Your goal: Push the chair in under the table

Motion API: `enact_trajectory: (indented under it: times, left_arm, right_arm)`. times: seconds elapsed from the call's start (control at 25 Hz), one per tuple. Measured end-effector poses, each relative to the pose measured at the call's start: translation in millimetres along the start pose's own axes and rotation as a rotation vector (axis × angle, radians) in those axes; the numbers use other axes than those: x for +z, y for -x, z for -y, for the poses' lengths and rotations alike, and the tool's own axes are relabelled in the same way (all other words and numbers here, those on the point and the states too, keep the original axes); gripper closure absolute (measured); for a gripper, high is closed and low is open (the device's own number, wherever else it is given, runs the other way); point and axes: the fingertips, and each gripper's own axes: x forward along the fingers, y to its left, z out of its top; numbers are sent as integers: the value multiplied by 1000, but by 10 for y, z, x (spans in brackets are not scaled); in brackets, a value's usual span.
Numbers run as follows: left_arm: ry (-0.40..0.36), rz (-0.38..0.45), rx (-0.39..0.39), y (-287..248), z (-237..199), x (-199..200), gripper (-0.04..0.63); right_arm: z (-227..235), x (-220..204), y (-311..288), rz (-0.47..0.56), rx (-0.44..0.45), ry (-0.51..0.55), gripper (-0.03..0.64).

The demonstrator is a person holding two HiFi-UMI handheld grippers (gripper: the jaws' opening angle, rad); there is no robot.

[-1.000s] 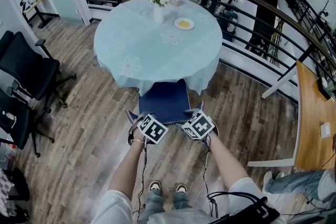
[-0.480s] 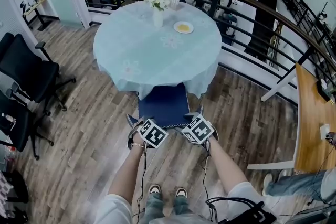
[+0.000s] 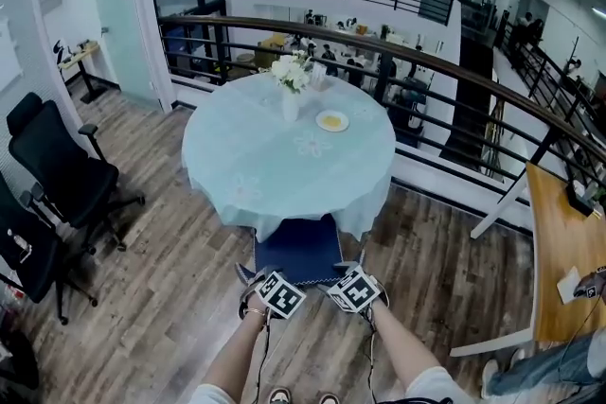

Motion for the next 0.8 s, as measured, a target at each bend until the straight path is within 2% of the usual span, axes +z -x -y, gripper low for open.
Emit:
enact_trajectory:
  times: [0.08, 0.28, 0.4, 0.6, 0.8]
  left_arm:
    - [43, 47, -4, 101, 72, 31, 287]
    - [57, 155, 16, 425, 223, 101, 301]
    - [128, 241, 10, 621, 314, 109, 361]
    - [194, 354, 22, 985, 542, 97, 443]
    - [255, 437, 36, 1288, 775, 46, 494]
  right_arm:
    - [-23, 30, 81, 33, -25, -6, 357]
    - [-137, 191, 423, 127, -19, -71, 357]
    - [-219, 206, 602, 164, -38, -85, 359]
    - [-444, 147, 888, 228, -69, -114, 374]
    - [-692, 44, 1102, 285, -108, -166, 445]
